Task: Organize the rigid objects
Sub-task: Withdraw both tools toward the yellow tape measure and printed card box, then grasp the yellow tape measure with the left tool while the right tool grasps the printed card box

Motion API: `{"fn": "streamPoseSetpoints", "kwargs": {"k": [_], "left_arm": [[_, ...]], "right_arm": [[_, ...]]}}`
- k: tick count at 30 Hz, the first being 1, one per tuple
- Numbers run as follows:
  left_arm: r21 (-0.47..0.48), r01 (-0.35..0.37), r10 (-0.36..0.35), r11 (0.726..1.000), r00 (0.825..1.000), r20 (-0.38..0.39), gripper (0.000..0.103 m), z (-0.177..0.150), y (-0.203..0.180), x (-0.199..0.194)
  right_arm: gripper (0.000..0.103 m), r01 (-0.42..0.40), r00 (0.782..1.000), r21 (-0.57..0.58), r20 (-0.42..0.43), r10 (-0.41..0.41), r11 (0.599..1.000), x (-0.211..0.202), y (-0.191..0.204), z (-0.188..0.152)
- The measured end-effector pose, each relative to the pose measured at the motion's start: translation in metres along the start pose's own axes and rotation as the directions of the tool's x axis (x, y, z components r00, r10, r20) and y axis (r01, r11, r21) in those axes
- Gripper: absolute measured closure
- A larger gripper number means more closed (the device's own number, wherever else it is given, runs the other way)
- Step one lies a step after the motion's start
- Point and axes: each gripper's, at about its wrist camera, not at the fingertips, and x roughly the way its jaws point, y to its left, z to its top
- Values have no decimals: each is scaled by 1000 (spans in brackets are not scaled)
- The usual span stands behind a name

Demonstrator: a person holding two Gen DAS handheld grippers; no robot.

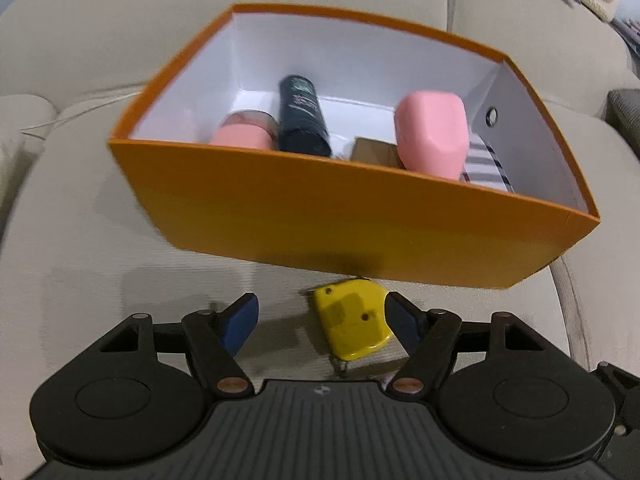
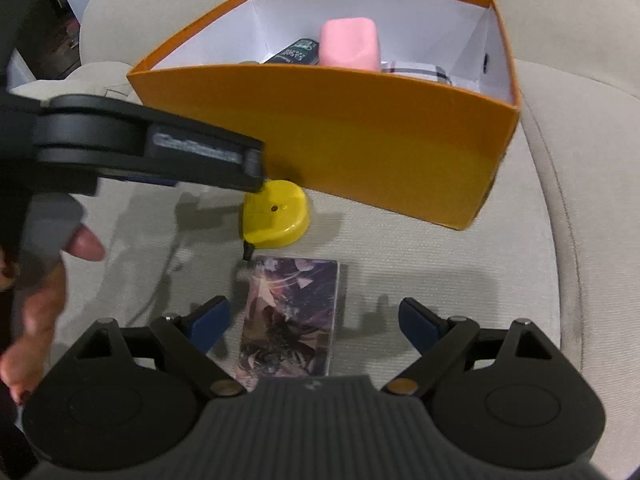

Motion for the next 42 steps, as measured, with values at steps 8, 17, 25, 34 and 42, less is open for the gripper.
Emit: {"fn": "streamPoseSetpoints", "kwargs": {"k": [8,17,25,34,42], "left_arm": [[14,28,-27,1000,998,-49,20,2,-12,26],[-12,22,-24,1000,992,-122,27,1,-7,46],[-50,13,-21,999,988,-150,38,0,7,42],[-120,-41,19,992,983,-180,38,-6,50,31],[-129,-70,46,989,983,-180,34,-21,71,23]], "right_arm": [[11,15,1000,12,-23,-15,1000,3,-6,-2],[11,17,1000,61,-25,-15,998,2,-18,-3],[11,18,999,10,-47,-17,1000,15,-5,-3],[11,21,998,-1,-57,-21,1000,27,4,-2],[15,60,994,-77,-86,-67,995,41,24,0]]}}
